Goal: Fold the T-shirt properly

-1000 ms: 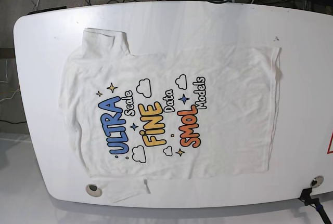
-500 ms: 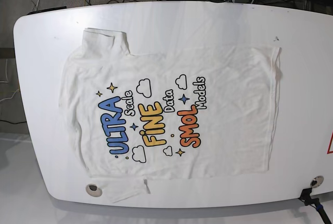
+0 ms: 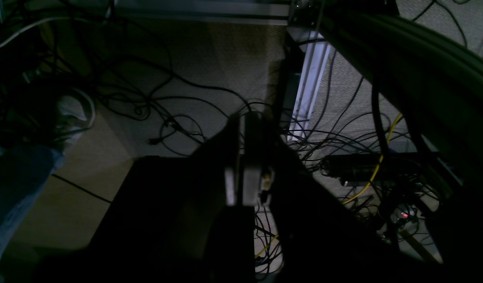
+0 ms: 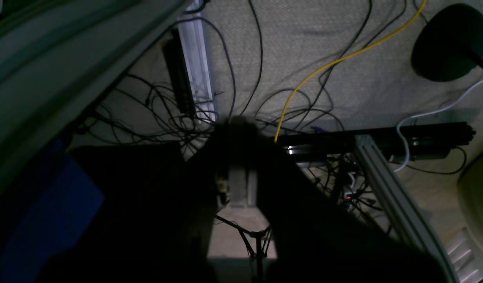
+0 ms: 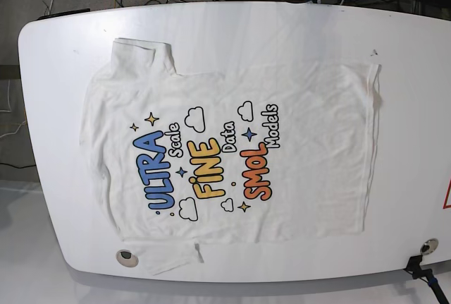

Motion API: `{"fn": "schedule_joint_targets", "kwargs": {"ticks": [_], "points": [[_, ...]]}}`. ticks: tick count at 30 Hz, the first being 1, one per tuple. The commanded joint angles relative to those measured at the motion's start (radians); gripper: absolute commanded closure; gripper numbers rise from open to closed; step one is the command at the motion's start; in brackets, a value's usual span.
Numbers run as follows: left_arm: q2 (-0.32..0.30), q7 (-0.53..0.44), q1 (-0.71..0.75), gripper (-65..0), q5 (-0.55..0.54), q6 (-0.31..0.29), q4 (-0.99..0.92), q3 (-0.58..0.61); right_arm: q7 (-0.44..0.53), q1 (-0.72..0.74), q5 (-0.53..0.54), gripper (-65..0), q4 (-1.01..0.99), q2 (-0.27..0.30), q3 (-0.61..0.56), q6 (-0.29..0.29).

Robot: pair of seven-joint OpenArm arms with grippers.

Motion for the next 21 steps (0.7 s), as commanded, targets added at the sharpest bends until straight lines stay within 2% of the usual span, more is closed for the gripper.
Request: {"fn": "schedule_joint_targets", "kwargs": {"ticks": [1,15,16,21], "points": [[-0.002,-0.006,-0.003,0.0,0.001,0.001,-0.003,-0.002,0.001,-0.001,-0.003,-0.2,-0.001,0.001,0.002,0.004],[-0.009,-0.018,0.003,0.0,0.001,0.004,0.001,-0.004,0.007,-0.023,-0.005,-0.3,0.015,0.025,-0.002,0.001],[-0.006,-0.046,0.005,0.0,-0.011,-0.001,0.007,-0.007,0.011,-0.008,-0.006,0.0,0.002,0.019,0.000,0.017],[-0.011,-0.060,0.003,0.0,-0.011,0.000,0.005,-0.008,0.005,-0.009,-0.006,0.0,0.005,0.019,-0.002,0.016]]}}
